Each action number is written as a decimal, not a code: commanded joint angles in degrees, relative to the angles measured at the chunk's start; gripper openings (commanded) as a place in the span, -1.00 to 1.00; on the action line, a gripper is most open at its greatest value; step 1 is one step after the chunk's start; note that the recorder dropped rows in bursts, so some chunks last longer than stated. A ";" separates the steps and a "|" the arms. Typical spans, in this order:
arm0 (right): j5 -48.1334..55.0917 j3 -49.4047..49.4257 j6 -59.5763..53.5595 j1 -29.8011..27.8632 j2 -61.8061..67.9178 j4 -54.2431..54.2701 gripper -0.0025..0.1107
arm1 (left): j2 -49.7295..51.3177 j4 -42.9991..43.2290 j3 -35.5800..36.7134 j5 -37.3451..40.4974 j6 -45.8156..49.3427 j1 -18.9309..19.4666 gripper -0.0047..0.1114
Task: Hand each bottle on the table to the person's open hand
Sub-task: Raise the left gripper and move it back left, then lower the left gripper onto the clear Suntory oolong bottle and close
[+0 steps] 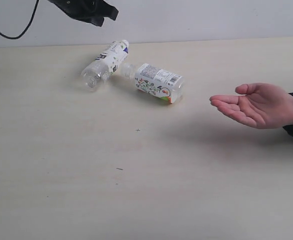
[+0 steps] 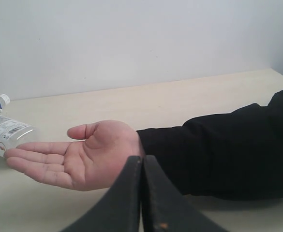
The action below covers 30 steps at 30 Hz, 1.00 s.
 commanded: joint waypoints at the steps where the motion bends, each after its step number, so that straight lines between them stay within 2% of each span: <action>1: -0.48 0.25 0.03 0.19 -0.32 -0.23 -0.96 | 4.36 3.36 -11.04 10.90 -3.16 0.16 -0.92; 5: -0.48 0.25 0.03 0.19 -0.32 -0.23 -0.96 | 8.92 5.01 -19.58 15.93 -5.78 0.16 -0.92; 8: -0.48 0.25 0.03 0.19 -0.32 -0.23 -0.96 | 10.70 6.43 -22.18 16.66 -7.22 0.16 -0.92; 22: -0.48 0.25 0.03 0.19 -0.32 -0.23 -0.96 | 12.26 6.92 -22.19 16.73 -7.22 0.16 -0.90; 24: -0.48 0.25 0.03 0.19 -0.32 -0.23 -0.96 | 12.64 6.92 -22.19 16.73 -7.22 0.16 -0.79; 26: -0.48 0.25 0.03 0.19 -0.32 -0.23 -0.96 | 13.14 6.92 -22.19 16.63 -7.22 0.16 -0.53; 28: -0.48 0.25 0.03 0.19 -0.32 -0.23 -0.96 | 13.69 6.92 -22.19 16.36 -7.22 0.16 -0.14; 30: -0.48 0.25 0.03 0.19 -0.32 -0.23 -0.96 | 14.40 6.92 -22.19 15.61 -7.22 0.16 0.34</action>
